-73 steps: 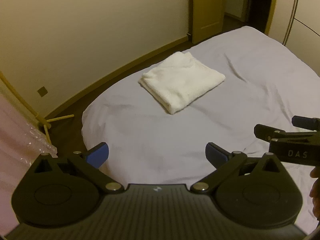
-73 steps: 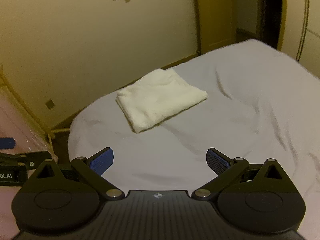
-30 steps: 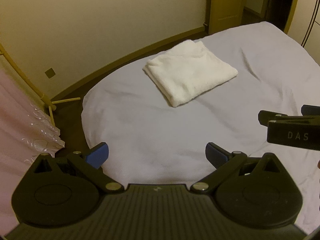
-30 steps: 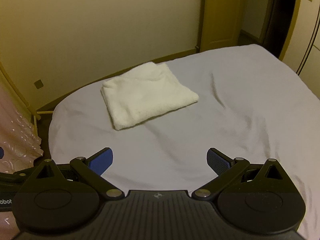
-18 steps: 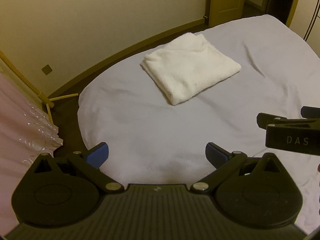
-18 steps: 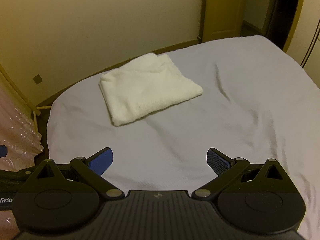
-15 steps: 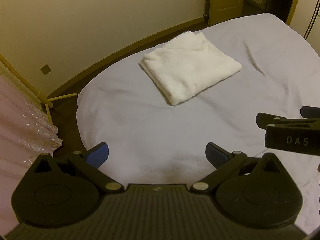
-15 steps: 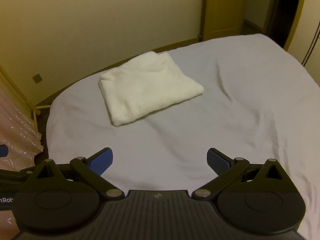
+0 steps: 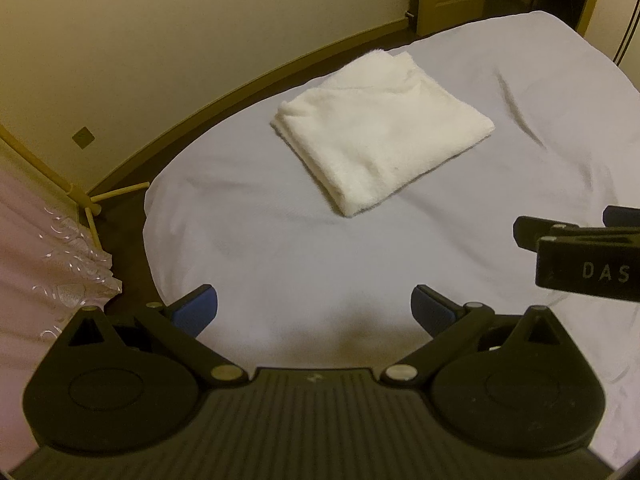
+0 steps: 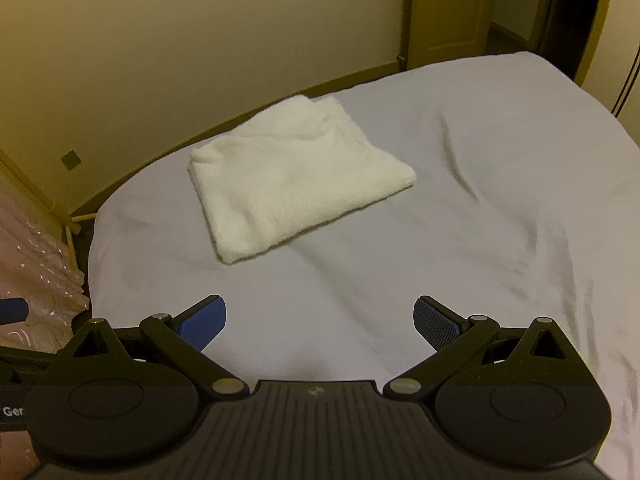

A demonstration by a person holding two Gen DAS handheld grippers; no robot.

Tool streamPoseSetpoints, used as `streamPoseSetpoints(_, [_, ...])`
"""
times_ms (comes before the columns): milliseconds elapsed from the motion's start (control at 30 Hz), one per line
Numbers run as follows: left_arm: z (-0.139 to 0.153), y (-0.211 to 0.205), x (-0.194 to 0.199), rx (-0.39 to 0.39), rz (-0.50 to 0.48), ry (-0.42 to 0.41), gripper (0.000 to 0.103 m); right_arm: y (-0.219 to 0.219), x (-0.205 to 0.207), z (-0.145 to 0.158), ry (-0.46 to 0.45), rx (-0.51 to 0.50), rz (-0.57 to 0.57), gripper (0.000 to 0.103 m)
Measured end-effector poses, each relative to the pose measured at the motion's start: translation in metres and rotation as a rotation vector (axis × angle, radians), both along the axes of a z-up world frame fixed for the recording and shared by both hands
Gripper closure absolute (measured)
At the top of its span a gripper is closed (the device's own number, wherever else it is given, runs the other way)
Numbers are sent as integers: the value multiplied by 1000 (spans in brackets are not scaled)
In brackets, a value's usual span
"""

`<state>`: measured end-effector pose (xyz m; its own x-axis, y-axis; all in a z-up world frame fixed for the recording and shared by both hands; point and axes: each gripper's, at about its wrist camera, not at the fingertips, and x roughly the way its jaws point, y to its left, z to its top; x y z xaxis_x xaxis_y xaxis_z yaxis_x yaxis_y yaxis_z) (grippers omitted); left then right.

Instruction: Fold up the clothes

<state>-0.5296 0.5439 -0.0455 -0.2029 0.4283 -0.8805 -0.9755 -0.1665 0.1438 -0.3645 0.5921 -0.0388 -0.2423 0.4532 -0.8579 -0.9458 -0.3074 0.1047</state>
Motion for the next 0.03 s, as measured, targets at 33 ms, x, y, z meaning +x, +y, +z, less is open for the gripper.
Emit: streamPoseSetpoints(33, [-1,3,-1,-3,-1,0,1,2,-1,-1,3,-2,0,0])
